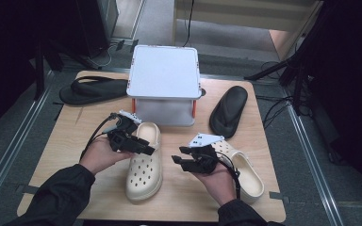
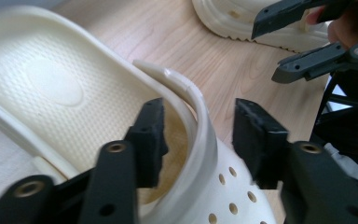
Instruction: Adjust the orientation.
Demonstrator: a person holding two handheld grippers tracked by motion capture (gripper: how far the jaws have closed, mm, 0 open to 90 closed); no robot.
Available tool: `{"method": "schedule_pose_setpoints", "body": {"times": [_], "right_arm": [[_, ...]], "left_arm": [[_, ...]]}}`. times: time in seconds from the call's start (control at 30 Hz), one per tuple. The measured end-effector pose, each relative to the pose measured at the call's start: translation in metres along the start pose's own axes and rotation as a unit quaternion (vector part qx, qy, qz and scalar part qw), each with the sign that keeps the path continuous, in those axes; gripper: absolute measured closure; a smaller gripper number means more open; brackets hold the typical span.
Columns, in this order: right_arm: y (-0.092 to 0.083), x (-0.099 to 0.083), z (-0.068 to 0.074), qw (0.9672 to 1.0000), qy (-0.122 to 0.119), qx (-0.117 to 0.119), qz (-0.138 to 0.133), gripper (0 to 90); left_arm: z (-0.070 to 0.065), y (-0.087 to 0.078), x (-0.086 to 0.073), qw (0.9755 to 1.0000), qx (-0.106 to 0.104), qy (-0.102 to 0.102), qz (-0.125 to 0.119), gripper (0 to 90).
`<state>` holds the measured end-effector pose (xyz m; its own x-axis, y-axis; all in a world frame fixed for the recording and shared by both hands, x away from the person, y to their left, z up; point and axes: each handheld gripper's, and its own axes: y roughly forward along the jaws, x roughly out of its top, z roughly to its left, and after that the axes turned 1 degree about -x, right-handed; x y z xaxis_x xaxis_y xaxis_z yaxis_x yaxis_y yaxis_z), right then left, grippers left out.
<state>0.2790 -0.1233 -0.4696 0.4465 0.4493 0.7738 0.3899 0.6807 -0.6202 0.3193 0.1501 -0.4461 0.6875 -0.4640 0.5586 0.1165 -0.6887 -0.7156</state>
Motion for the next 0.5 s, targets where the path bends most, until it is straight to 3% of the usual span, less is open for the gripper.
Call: {"method": "schedule_pose_setpoints", "body": {"times": [0.17, 0.3, 0.43, 0.47, 0.5], "right_arm": [[-0.001, 0.001, 0.007, 0.9999, 0.005, 0.012, -0.004, 63.7], [-0.002, 0.002, 0.018, 0.9996, 0.002, 0.025, -0.010, 76.4], [-0.001, 0.004, 0.033, 0.9991, -0.006, 0.040, -0.015, 87.6], [0.000, 0.005, 0.043, 0.9986, -0.005, 0.051, -0.014, 90.0], [0.001, 0.006, 0.049, 0.9984, -0.009, 0.053, -0.016, 90.0]], "left_arm": [[-0.009, -0.020, 0.002, 0.9995, 0.004, 0.025, -0.019, 49.3], [-0.005, -0.038, -0.002, 0.9987, 0.012, 0.035, -0.034, 69.5], [0.012, -0.045, -0.006, 0.9984, 0.029, 0.031, -0.038, 82.7], [0.022, -0.043, -0.006, 0.9980, 0.041, 0.039, -0.029, 88.3], [0.022, -0.043, -0.006, 0.9980, 0.041, 0.039, -0.029, 89.9]]}}
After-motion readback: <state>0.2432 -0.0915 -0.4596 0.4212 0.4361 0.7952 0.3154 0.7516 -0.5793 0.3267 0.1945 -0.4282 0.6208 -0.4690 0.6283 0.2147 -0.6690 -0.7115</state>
